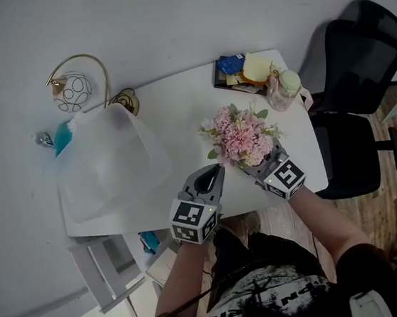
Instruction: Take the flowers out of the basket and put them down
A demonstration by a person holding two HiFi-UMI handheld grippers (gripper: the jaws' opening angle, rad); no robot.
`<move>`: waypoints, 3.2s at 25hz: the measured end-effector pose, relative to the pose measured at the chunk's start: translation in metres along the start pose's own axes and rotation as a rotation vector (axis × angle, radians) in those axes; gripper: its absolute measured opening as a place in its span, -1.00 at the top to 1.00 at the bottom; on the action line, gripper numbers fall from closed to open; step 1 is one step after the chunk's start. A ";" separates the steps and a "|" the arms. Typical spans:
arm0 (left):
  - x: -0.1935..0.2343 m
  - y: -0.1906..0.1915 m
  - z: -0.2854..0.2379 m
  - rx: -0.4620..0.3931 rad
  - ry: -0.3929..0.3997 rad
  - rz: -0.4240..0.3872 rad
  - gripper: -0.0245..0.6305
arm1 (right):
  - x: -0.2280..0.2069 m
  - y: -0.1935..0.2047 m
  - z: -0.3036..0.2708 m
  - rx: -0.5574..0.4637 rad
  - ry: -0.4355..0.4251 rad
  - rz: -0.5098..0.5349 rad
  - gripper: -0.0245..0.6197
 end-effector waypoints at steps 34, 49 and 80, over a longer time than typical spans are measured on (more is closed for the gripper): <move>-0.045 -0.011 0.017 -0.074 0.020 -0.008 0.89 | 0.002 -0.015 0.100 0.163 0.118 0.035 0.75; -0.052 -0.006 0.025 -0.075 0.019 -0.038 0.89 | 0.033 -0.021 0.104 0.296 0.022 0.053 0.87; -0.065 -0.014 0.008 -0.054 0.032 -0.059 0.89 | 0.033 -0.020 0.098 0.322 0.007 0.056 0.88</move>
Point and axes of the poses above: the fingertips, and each gripper's own axes: z backward along the fingers, x to its left, y out of its underside, the point moved 3 cm from there along z, backward along the fingers, and after that the axes turned 7 degrees about y, right-handed, at the moved point
